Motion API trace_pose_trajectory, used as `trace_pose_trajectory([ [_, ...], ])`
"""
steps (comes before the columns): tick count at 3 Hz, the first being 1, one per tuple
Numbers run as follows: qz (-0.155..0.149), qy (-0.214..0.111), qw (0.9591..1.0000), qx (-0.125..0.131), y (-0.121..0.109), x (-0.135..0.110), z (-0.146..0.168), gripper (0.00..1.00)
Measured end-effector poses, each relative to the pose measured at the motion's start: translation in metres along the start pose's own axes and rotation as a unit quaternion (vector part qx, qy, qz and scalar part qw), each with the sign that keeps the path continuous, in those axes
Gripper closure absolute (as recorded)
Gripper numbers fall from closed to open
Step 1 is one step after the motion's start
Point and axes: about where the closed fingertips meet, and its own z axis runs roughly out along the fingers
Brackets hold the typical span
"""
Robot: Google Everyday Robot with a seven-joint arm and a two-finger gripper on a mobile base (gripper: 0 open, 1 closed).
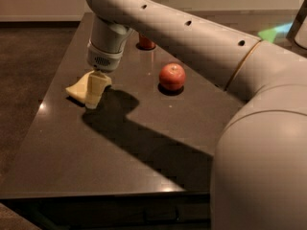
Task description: Move sponge near coke can
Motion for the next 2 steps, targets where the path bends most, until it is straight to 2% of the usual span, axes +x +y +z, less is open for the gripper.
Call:
trace_pose_trajectory([
  [2,0.013,-0.006,0.9999,0.0,-0.0108,0.0065,-0.0081,0.65],
])
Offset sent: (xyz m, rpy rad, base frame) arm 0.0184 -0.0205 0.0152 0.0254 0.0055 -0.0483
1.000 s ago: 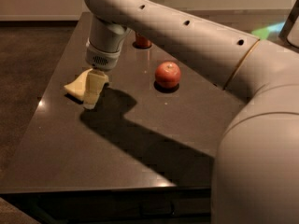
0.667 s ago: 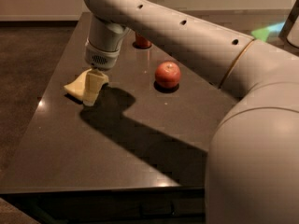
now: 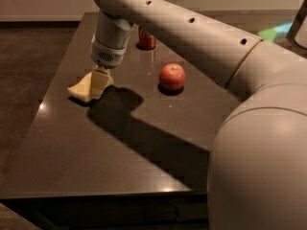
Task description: Move sponge near coke can
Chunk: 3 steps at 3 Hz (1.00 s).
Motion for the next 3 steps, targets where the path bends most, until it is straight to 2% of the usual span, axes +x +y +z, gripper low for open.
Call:
trace_pose_trajectory([
  [1,0.015,-0.007,0.9998,0.011,-0.01,0.009,-0.015,0.87],
  [2,0.039,-0.017,0.9987,0.029,-0.027,0.021,-0.032,1.0],
  [3,0.064,-0.026,0.9967,0.044,-0.043,0.034,-0.046,1.0],
])
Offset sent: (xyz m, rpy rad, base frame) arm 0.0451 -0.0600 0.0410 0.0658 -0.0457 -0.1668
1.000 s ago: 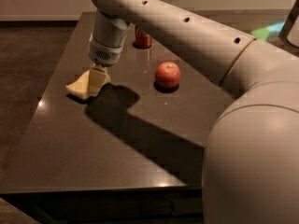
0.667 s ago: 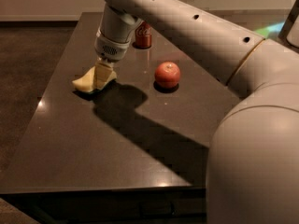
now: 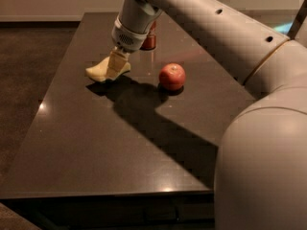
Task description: Move sponge near coke can
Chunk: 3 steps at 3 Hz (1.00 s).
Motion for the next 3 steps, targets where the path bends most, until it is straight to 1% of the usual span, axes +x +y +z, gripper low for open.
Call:
trace_pose_trajectory([
  [1,0.037,0.0,0.999,0.027,-0.033,0.02,-0.015,1.0],
  [2,0.075,0.008,0.9956,0.057,-0.066,0.05,-0.03,1.0],
  [3,0.1,0.019,0.9914,0.082,-0.093,0.075,-0.042,1.0],
])
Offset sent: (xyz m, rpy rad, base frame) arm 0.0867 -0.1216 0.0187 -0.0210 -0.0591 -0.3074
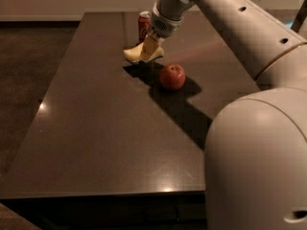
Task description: Move sponge near coke can
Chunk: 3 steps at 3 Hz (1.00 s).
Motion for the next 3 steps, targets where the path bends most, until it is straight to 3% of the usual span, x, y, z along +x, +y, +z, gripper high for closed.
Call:
trace_pose_trajectory([
  [1,0.01,0.008,0.9998,0.016,-0.021,0.013,0.001,0.83],
  [3,0.017,0.017,0.9992,0.03,-0.041,0.022,0.013,0.36],
])
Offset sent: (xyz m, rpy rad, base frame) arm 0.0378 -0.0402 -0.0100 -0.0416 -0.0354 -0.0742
